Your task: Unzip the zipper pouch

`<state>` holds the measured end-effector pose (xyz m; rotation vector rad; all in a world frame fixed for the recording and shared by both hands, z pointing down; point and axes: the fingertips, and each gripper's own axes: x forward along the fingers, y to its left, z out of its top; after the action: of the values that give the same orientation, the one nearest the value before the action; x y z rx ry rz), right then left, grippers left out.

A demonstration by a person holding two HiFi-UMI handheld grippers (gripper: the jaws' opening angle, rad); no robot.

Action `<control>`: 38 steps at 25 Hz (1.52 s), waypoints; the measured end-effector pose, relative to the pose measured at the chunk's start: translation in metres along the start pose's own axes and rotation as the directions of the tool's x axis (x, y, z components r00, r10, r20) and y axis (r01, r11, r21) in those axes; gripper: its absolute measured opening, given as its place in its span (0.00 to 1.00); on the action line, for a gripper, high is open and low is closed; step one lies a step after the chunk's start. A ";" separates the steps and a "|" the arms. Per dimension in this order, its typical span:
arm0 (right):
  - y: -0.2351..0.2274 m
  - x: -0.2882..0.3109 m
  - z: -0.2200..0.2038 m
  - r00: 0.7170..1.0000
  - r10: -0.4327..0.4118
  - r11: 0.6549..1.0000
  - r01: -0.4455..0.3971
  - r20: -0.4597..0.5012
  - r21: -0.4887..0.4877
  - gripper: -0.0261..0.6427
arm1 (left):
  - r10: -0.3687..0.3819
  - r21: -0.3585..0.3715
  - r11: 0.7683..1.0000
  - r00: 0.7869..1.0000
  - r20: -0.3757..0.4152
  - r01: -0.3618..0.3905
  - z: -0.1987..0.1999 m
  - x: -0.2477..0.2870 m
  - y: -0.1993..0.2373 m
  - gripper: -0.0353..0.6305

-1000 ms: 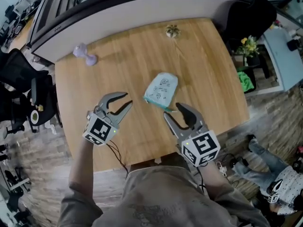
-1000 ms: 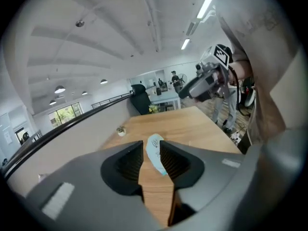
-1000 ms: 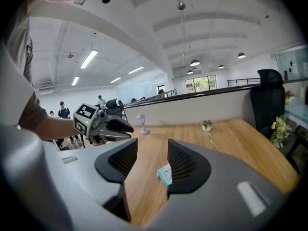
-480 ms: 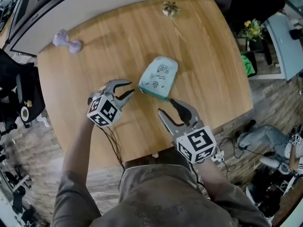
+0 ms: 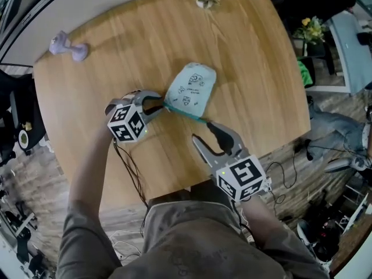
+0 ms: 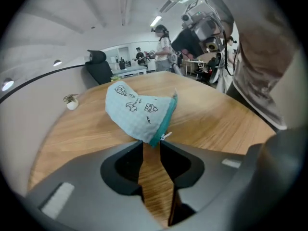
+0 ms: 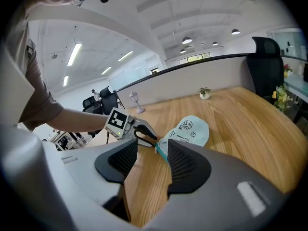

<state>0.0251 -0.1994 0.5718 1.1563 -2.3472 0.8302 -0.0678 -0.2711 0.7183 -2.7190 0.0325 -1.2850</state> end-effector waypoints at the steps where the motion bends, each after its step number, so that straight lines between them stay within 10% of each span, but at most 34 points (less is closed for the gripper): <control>1: -0.002 0.000 -0.003 1.000 -0.006 1.000 0.006 -0.007 0.003 0.35 | -0.013 0.018 1.000 1.000 -0.004 0.013 -0.001 0.004 -0.001 0.22; 14: -0.014 0.005 -0.025 0.999 -0.015 0.999 0.017 -0.044 0.041 0.35 | -0.118 0.052 0.992 0.993 0.004 0.117 -0.003 0.008 -0.008 0.14; 23: -0.010 0.001 -0.025 1.000 -0.015 0.998 0.017 -0.025 0.060 0.35 | -0.013 -0.119 0.993 0.996 0.083 0.023 0.012 0.005 -0.011 0.08; 32: -0.014 -0.037 -0.012 0.999 -0.030 0.997 0.028 0.041 0.070 0.35 | 0.091 -0.375 0.927 0.972 0.218 -0.003 0.073 -0.035 -0.019 0.07; 38: -0.009 -0.069 0.017 0.993 -0.021 0.999 0.016 0.118 0.048 0.35 | 0.202 -0.548 0.837 0.931 0.305 -0.002 0.120 -0.074 -0.024 0.06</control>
<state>0.0713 -0.1752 0.5229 1.2777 -2.4196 0.8362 -0.0233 -0.2286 0.5898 -3.3224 0.5875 -0.8243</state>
